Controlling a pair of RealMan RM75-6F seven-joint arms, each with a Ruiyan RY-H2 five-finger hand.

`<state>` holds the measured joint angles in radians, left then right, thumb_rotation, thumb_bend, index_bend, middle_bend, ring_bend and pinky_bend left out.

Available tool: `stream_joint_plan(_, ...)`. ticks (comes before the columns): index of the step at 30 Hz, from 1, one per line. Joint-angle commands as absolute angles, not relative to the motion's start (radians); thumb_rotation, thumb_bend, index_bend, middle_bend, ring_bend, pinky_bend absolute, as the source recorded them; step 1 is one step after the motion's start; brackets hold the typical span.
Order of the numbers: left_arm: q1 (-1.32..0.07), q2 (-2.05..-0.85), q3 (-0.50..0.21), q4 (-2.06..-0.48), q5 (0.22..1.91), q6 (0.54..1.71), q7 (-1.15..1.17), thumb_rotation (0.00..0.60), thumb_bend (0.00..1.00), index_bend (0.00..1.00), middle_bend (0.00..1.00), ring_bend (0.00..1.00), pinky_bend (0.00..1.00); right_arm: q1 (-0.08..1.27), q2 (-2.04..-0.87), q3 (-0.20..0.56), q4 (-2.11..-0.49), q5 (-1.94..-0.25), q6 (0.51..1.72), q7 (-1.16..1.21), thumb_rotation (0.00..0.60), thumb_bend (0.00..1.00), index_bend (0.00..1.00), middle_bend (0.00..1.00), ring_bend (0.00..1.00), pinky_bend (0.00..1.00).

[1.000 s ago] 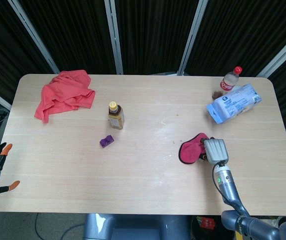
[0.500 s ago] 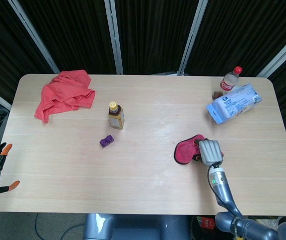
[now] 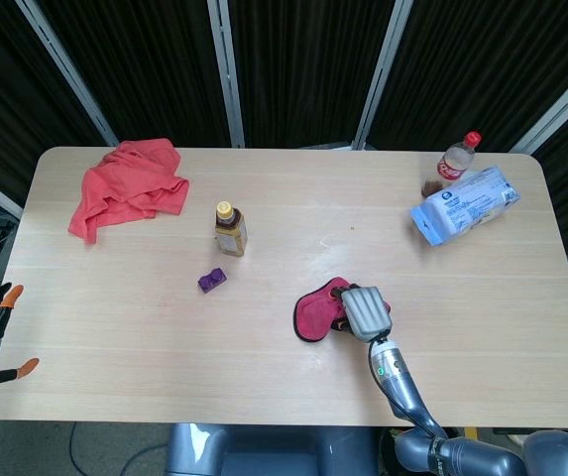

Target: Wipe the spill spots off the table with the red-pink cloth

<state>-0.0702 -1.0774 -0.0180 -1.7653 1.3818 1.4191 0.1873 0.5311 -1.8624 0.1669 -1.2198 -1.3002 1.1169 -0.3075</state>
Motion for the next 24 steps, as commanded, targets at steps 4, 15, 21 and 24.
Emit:
stream_joint_plan(4, -0.068, -1.077, -0.018, -1.767, 1.382, 1.422, 0.187, 0.600, 0.00, 0.00, 0.00, 0.00, 0.00, 0.550, -1.899, 0.179, -1.186, -1.282, 1.100, -0.320, 0.600, 0.55, 0.73, 0.61, 0.49, 0.72)
stream_joint_plan(15, -0.072, -1.074, -0.020, -1.767, 1.381, 1.415, 0.167, 0.600, 0.00, 0.00, 0.00, 0.00, 0.00, 0.579, -1.966, 0.227, -0.991, -1.222, 1.071, -0.333, 0.600, 0.55, 0.73, 0.61, 0.49, 0.72)
stream_joint_plan(21, -0.074, -1.072, -0.018, -1.769, 1.382, 1.408, 0.161, 0.600, 0.00, 0.00, 0.00, 0.00, 0.00, 0.581, -1.945, 0.254, -0.957, -1.203, 1.078, -0.333, 0.600, 0.55, 0.73, 0.61, 0.49, 0.72)
stream_joint_plan(24, -0.074, -1.073, -0.017, -1.768, 1.383, 1.408, 0.162, 0.600, 0.00, 0.00, 0.00, 0.00, 0.00, 0.575, -1.920, 0.260, -0.955, -1.196, 1.085, -0.338, 0.600, 0.55, 0.73, 0.61, 0.49, 0.72)
